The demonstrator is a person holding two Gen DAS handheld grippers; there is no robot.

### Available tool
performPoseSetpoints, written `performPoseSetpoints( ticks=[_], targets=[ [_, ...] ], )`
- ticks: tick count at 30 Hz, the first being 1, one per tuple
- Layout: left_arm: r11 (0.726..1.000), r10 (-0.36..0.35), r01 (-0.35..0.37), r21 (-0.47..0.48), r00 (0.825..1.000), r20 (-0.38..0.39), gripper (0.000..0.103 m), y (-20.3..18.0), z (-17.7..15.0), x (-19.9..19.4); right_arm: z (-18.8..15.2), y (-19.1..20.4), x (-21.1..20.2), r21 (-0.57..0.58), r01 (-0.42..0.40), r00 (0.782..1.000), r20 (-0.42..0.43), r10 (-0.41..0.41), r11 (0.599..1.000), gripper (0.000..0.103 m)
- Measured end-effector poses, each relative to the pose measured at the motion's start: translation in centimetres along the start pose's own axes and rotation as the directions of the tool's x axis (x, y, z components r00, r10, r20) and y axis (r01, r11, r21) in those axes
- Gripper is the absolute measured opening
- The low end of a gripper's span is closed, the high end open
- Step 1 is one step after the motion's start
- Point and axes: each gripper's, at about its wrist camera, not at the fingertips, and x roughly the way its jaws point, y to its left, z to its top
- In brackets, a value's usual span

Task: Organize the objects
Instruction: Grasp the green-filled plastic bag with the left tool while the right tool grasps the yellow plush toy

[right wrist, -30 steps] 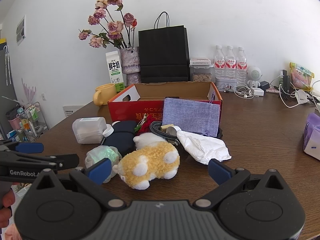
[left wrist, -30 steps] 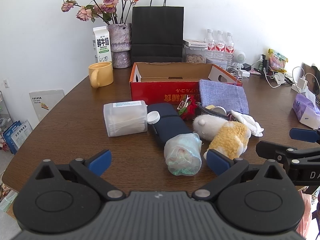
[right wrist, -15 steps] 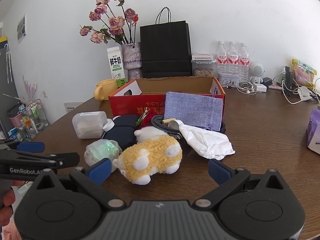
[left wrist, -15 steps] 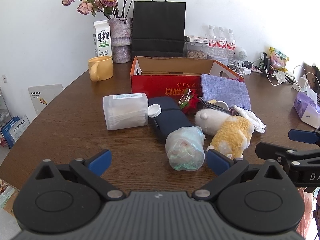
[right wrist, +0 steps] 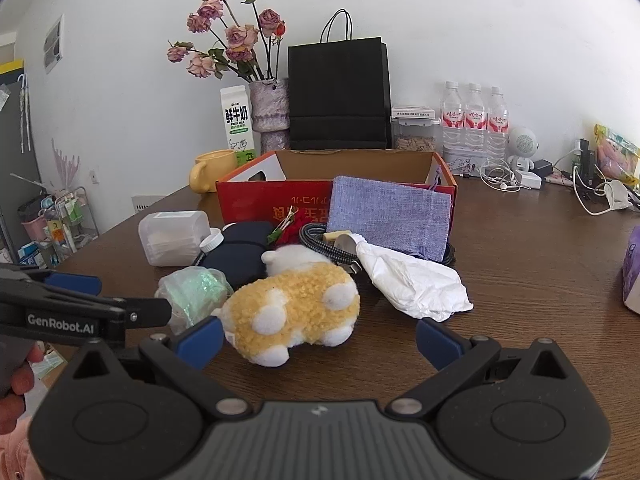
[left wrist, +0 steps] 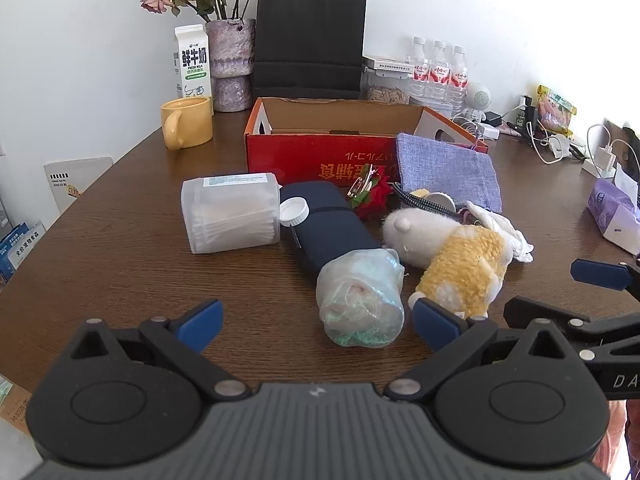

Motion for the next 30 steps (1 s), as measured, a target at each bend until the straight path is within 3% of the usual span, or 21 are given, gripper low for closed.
performPoseSetpoints(
  ticks=[17,26,30],
  targets=[
    [0.999,0.033,-0.034,-0.035,0.999,-0.015,0.103,-0.6,0.6,2.7,0.6,-0.3,3.9,-0.168,-0.142,0.99,-0.006,0.143,0.975,0.103],
    [0.998,0.042,-0.043,-0.041,0.999,-0.034,0.103,-0.8,0.8,4.0,1.0,-0.7,6.3,-0.188,-0.224,0.975,-0.052,0.218,0.956,0.103],
    [0.998,0.031,-0.033,-0.044,0.998,-0.054,0.095,-0.7,0.8,4.4,1.1,-0.4,7.2,-0.197,-0.243,0.97,-0.068,0.234,0.95,0.103]
  ],
)
